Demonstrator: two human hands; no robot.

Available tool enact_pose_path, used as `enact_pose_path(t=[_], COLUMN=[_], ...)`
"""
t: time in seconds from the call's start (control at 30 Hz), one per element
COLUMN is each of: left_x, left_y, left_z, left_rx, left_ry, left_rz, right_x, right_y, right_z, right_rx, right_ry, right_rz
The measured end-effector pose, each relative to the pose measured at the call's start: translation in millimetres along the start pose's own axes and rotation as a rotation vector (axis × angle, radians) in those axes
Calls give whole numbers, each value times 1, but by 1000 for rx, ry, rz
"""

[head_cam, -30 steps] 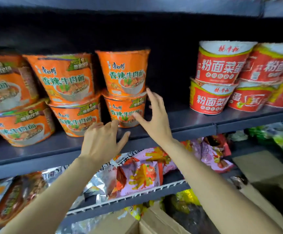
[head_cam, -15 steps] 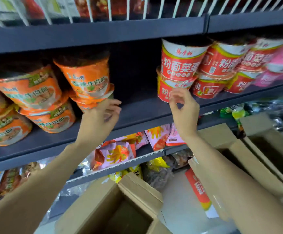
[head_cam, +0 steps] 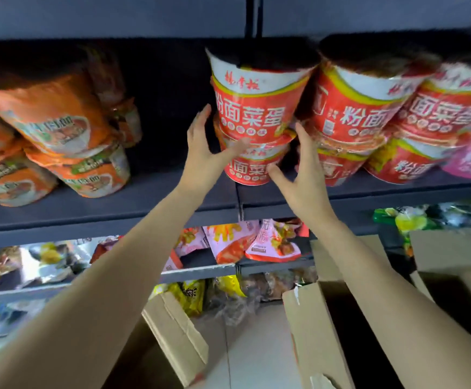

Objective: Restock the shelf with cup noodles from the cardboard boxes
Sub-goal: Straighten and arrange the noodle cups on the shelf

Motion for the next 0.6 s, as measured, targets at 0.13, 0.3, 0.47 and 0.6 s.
enact_pose_path(t=[0.13, 0.3, 0.47, 0.6], left_x=[1, 0, -1, -1], left_y=[-22, -21, -5, -9], left_z=[9, 6, 6, 1], left_rx=[-54, 105, 230, 137], left_ry=[71, -13, -155, -220], left_rz=[-6, 72, 69, 23], right_x=[4, 6, 0, -6], right_y=[-14, -23, -28, -33], right_z=[3, 1, -6, -6], right_rx=[-22, -33, -41, -84], right_ry=[-89, -127, -85, -17], right_rz=[-20, 48, 53, 56])
Point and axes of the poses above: each hand's wrist, its own y-axis away from the middle knuckle, its own z-axis out of the palm, x = y × z, the point moved 6 cm from there along -y, towards the middle knuckle, and after that the axes turned 6 degrees about y, right-handed, at the moved point
